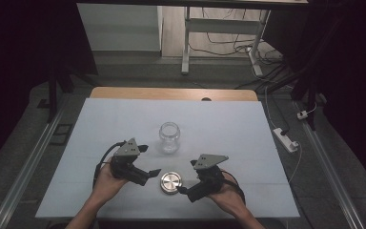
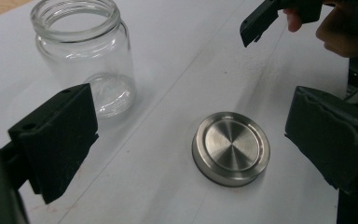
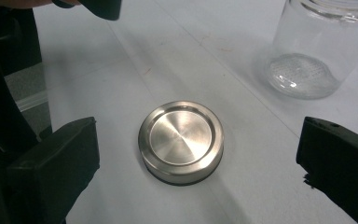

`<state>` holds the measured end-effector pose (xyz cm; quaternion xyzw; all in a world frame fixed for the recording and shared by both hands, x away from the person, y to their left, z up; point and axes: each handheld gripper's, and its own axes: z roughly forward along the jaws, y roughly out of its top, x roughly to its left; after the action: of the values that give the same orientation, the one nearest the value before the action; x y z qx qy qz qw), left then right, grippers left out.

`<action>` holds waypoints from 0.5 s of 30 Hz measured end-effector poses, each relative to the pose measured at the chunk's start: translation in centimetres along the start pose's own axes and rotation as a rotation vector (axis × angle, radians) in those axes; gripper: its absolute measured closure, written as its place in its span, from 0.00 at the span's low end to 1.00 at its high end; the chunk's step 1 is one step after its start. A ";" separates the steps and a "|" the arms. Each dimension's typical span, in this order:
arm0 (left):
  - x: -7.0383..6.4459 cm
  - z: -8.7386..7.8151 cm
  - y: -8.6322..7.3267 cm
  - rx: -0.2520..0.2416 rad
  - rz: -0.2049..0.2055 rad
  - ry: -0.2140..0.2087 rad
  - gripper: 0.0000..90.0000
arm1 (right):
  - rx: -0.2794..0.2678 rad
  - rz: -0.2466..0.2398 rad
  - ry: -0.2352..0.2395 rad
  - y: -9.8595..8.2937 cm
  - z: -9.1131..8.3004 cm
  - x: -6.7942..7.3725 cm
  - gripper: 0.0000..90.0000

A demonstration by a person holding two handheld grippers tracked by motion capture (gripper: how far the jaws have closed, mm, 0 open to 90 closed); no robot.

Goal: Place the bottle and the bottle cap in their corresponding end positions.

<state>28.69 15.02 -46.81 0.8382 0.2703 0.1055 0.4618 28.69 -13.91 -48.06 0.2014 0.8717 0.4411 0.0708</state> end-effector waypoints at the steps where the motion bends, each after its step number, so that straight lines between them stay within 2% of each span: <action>1: -0.1 -0.2 -0.1 -0.002 -0.002 0.003 0.04 | 0.002 0.000 0.000 0.0 0.0 0.0 0.00; 4: -0.2 -0.9 -0.4 -0.015 -0.008 0.010 0.04 | 0.006 0.001 0.000 -0.1 0.0 0.0 0.00; 7: -0.1 -1.4 -0.8 -0.021 -0.037 -0.007 0.04 | 0.004 0.001 -0.002 -0.1 -0.1 0.1 0.00; 13: -0.1 -2.1 -1.8 -0.011 -0.072 -0.036 0.04 | -0.006 0.020 -0.009 -0.1 -0.7 -0.2 0.00; 15: -0.2 -2.4 -2.2 -0.005 -0.076 -0.031 0.03 | -0.012 0.025 -0.016 -0.1 -1.1 -0.4 0.00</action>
<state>26.69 17.61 -47.32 0.8277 0.2946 0.0756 0.4715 28.69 -14.96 -47.54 0.2155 0.8659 0.4455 0.0732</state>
